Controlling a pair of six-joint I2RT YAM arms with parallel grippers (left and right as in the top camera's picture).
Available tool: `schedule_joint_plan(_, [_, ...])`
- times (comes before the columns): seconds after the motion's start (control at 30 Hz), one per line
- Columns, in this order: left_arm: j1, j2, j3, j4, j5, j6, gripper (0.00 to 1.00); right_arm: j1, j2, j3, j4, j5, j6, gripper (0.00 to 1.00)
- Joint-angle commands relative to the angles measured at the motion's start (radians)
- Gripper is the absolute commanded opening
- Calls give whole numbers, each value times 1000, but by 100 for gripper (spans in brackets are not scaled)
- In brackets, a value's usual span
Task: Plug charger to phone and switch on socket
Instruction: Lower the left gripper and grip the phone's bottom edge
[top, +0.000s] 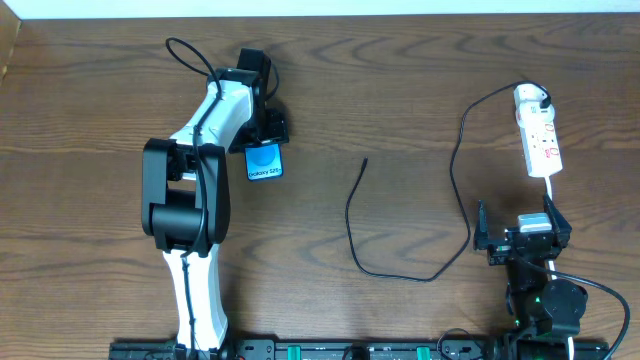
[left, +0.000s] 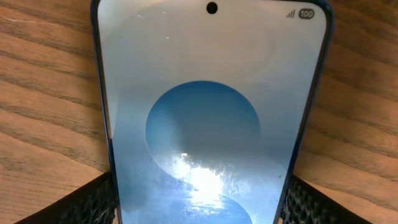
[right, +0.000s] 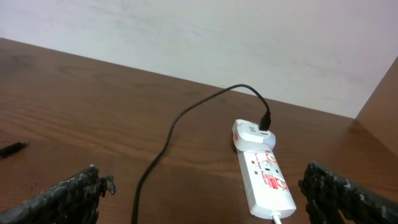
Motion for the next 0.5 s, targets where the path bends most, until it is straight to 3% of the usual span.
schedule_joint_plan(0.0, [0, 21, -39, 0, 15, -5, 79, 4, -6, -1, -5, 4, -8, 99])
schedule_joint_plan(0.27, [0, 21, -39, 1, 14, -5, 73, 4, -6, -1, -5, 4, -8, 99])
schedule_joint_plan(0.47, [0, 21, -39, 2, 14, -5, 59, 4, -6, -1, -5, 4, -8, 99])
